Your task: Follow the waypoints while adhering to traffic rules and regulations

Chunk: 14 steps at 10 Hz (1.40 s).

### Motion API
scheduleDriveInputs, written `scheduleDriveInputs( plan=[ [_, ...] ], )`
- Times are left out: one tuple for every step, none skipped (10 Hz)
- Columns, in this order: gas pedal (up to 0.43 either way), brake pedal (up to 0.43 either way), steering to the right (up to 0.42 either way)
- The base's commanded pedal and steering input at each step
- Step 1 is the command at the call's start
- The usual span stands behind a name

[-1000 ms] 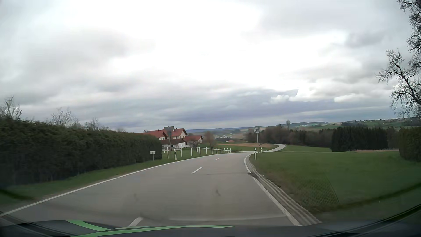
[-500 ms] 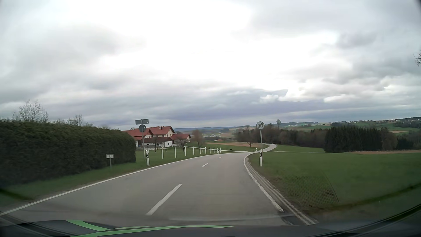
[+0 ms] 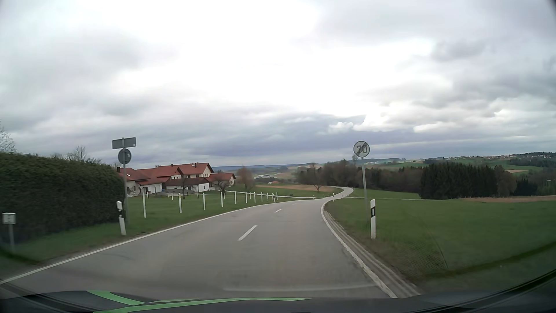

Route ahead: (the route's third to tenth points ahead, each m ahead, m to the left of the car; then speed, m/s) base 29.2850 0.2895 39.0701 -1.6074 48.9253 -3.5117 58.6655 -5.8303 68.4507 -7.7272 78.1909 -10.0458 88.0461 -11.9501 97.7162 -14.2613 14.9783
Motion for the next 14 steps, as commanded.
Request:
scheduleDriveInputs(
  plan=[
    [0.110,0.000,0.025],
    [0.110,0.000,0.025],
    [0.098,0.000,0.025],
    [0.098,0.000,0.025],
    [0.098,0.000,0.025],
    [0.087,0.000,0.025],
    [0.087,0.000,0.024],
    [0.067,0.000,0.025],
    [0.047,0.000,0.024],
    [0.028,0.000,0.023],
    [0.028,0.000,0.021],
    [0.028,0.000,0.021],
    [0.000,0.000,0.021],
    [0.000,0.000,0.023]
  ],
)
